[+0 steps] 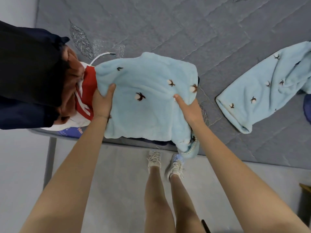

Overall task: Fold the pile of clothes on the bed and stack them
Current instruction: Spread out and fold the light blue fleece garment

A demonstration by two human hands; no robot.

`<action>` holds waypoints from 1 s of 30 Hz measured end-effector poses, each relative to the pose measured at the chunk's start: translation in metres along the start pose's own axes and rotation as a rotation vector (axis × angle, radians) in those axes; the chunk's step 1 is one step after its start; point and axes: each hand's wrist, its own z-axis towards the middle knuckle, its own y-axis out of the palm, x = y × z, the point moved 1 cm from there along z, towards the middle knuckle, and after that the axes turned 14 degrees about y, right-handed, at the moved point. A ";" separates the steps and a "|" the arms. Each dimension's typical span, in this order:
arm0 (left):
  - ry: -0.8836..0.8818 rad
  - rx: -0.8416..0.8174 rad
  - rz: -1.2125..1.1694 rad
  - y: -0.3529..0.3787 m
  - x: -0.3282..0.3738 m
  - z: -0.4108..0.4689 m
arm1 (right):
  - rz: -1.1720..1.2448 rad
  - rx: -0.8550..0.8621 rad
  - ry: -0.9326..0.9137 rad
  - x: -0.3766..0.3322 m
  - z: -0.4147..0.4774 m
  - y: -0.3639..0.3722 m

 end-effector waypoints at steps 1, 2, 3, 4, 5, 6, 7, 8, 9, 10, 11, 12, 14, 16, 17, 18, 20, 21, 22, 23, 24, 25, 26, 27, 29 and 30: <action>0.022 -0.007 0.021 -0.002 0.004 -0.001 | -0.030 0.024 0.019 -0.002 -0.002 -0.003; 0.052 -0.005 0.038 -0.004 0.009 -0.002 | -0.087 0.056 0.031 -0.005 -0.006 -0.006; 0.082 0.007 0.058 -0.008 0.015 -0.005 | -0.160 0.089 0.034 -0.010 -0.013 -0.010; 0.110 0.017 0.094 -0.011 0.022 -0.007 | -0.232 0.123 0.029 -0.015 -0.022 -0.015; 0.144 0.013 0.159 -0.014 0.030 -0.010 | -0.295 0.159 0.016 -0.019 -0.031 -0.020; 0.186 -0.012 0.253 -0.016 0.039 -0.014 | -0.359 0.199 -0.005 -0.022 -0.040 -0.026; 0.232 -0.043 0.363 -0.016 0.051 -0.022 | -0.427 0.236 -0.035 -0.024 -0.050 -0.031; 0.288 -0.076 0.470 -0.015 0.063 -0.029 | -0.487 0.268 -0.073 -0.027 -0.062 -0.036; 0.349 -0.114 0.557 -0.013 0.077 -0.037 | -0.539 0.291 -0.112 -0.029 -0.072 -0.041; 0.402 -0.161 0.622 -0.010 0.090 -0.046 | -0.587 0.303 -0.138 -0.030 -0.083 -0.045; 0.454 -0.222 0.669 -0.005 0.103 -0.055 | -0.627 0.311 -0.151 -0.031 -0.094 -0.049; 0.502 -0.284 0.709 0.000 0.114 -0.063 | -0.667 0.318 -0.163 -0.033 -0.104 -0.054; 0.571 -0.389 0.767 0.010 0.135 -0.076 | -0.730 0.338 -0.167 -0.034 -0.124 -0.066; 0.620 -0.471 0.803 0.020 0.155 -0.086 | -0.760 0.351 -0.152 -0.033 -0.141 -0.082; 0.643 -0.498 0.817 0.026 0.164 -0.090 | -0.758 0.361 -0.143 -0.032 -0.148 -0.091; 0.664 -0.515 0.823 0.031 0.173 -0.095 | -0.756 0.365 -0.129 -0.030 -0.156 -0.099; 0.668 -0.543 0.816 0.043 0.190 -0.105 | -0.758 0.367 -0.089 -0.027 -0.170 -0.113; 0.658 -0.567 0.815 0.049 0.198 -0.111 | -0.760 0.380 -0.073 -0.025 -0.176 -0.121; 0.661 -0.588 0.818 0.056 0.205 -0.118 | -0.761 0.396 -0.066 -0.024 -0.181 -0.129; 0.668 -0.606 0.827 0.062 0.212 -0.126 | -0.763 0.405 -0.056 -0.024 -0.186 -0.139; 0.678 -0.619 0.839 0.068 0.219 -0.133 | -0.760 0.412 -0.046 -0.023 -0.189 -0.151; 0.691 -0.629 0.857 0.074 0.225 -0.139 | -0.753 0.421 -0.041 -0.022 -0.191 -0.163; 0.705 -0.630 0.872 0.081 0.233 -0.145 | -0.747 0.436 -0.040 -0.021 -0.193 -0.175; 0.718 -0.626 0.879 0.089 0.241 -0.151 | -0.746 0.451 -0.044 -0.018 -0.195 -0.189; 0.712 -0.628 0.890 0.107 0.257 -0.162 | -0.755 0.465 -0.041 -0.011 -0.197 -0.217; 0.704 -0.635 0.895 0.118 0.265 -0.169 | -0.757 0.468 -0.039 -0.008 -0.196 -0.233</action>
